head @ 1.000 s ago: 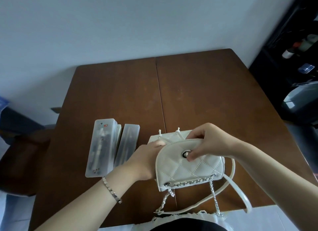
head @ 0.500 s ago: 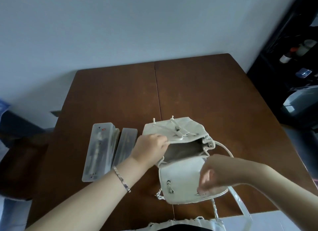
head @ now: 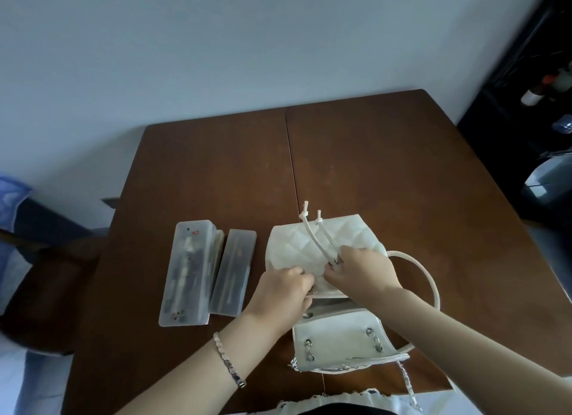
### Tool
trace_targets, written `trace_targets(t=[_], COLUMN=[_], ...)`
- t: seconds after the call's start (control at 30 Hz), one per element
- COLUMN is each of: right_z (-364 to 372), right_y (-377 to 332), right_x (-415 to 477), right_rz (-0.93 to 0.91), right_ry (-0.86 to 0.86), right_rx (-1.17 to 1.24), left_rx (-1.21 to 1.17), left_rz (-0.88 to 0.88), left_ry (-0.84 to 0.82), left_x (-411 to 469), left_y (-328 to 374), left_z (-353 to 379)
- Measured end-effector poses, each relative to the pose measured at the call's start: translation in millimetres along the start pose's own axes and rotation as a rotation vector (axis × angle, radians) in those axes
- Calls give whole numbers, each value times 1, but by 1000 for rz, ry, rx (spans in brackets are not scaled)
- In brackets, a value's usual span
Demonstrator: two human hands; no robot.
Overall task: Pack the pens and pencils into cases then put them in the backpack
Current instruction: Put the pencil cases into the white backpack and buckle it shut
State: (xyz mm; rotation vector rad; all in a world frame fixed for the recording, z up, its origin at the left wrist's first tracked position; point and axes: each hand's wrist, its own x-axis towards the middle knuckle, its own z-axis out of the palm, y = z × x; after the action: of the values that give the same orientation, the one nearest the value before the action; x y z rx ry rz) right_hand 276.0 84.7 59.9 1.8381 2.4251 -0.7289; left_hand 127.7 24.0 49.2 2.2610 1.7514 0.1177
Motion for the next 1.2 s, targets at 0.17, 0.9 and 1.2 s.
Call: trace_targets(t=[0.17, 0.9, 1.2], right_z=[-12, 37, -6], right_y=[-14, 11, -7], right_x=[2, -38, -11], right_rz=[54, -264, -463], right_ry=[60, -85, -187], right_rx=[406, -146, -544], left_rx=[178, -14, 283], left_rz=[90, -19, -90], left_ry=[-23, 380, 330], left_x=[-1, 20, 63], left_y=[7, -5, 6], left_z=[1, 3, -45])
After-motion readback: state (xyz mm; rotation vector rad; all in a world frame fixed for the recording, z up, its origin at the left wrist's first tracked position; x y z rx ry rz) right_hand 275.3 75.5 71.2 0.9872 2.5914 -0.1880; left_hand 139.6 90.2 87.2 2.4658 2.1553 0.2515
